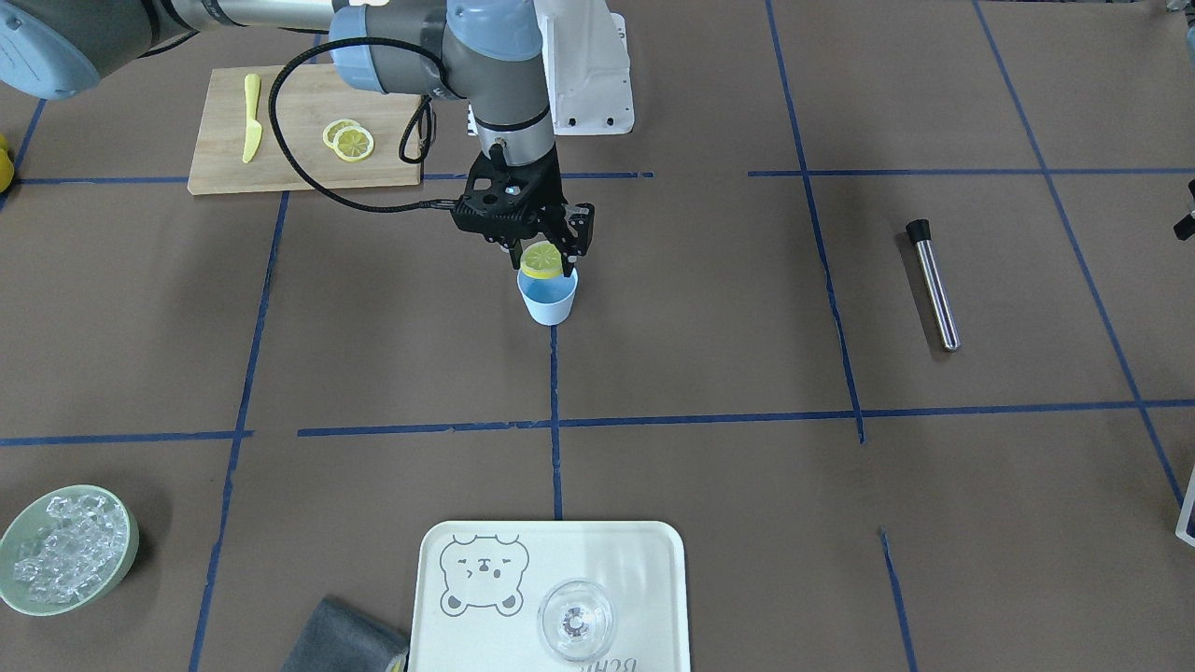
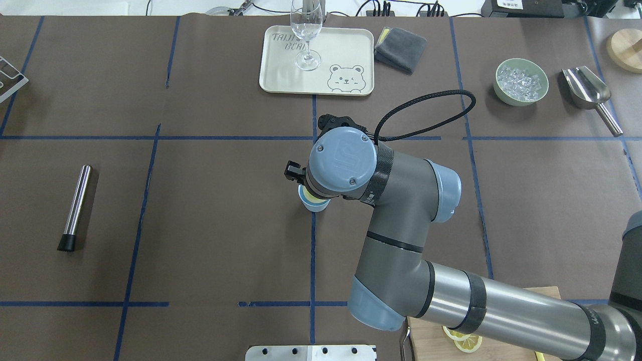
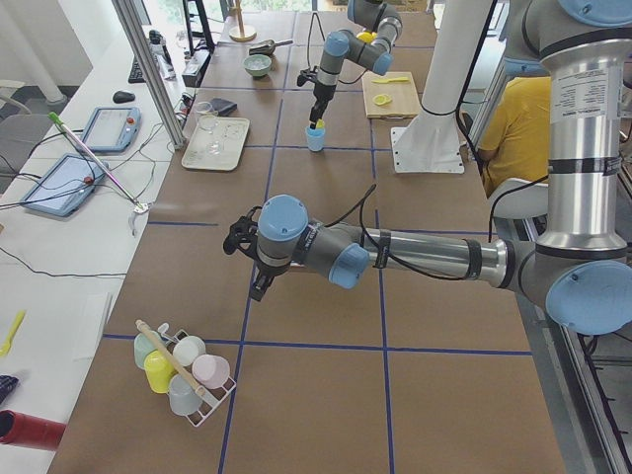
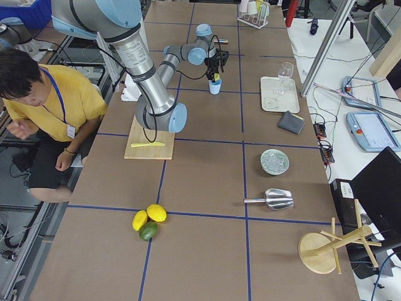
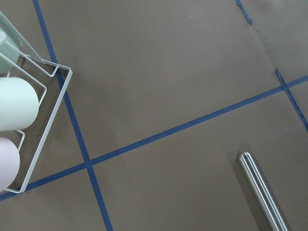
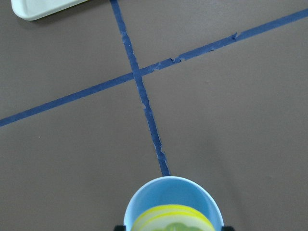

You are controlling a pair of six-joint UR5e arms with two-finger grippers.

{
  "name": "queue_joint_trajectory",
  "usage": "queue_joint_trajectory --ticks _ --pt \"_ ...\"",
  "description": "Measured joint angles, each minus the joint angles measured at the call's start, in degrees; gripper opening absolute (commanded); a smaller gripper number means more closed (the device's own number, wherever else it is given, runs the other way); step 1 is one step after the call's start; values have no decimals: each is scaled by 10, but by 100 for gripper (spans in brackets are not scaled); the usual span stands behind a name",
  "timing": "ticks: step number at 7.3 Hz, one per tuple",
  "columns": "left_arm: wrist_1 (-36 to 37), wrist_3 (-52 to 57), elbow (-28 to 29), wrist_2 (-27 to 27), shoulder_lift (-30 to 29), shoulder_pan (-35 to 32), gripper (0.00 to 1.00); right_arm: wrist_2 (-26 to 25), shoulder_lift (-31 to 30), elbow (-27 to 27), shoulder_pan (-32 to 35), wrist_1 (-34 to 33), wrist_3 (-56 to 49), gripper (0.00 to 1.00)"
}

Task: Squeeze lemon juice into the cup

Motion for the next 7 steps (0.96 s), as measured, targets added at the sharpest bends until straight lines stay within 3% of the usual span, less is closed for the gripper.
queue_joint_trajectory --ticks 3,5,7 --pt "0 -18 5 0 -7 7 100 2 0 0 0 1 -4 88" --pt "1 -194 13 22 -43 75 100 36 -21 13 15 20 -13 95" --pt "1 -342 19 88 -66 170 100 98 -103 83 63 36 -70 100"
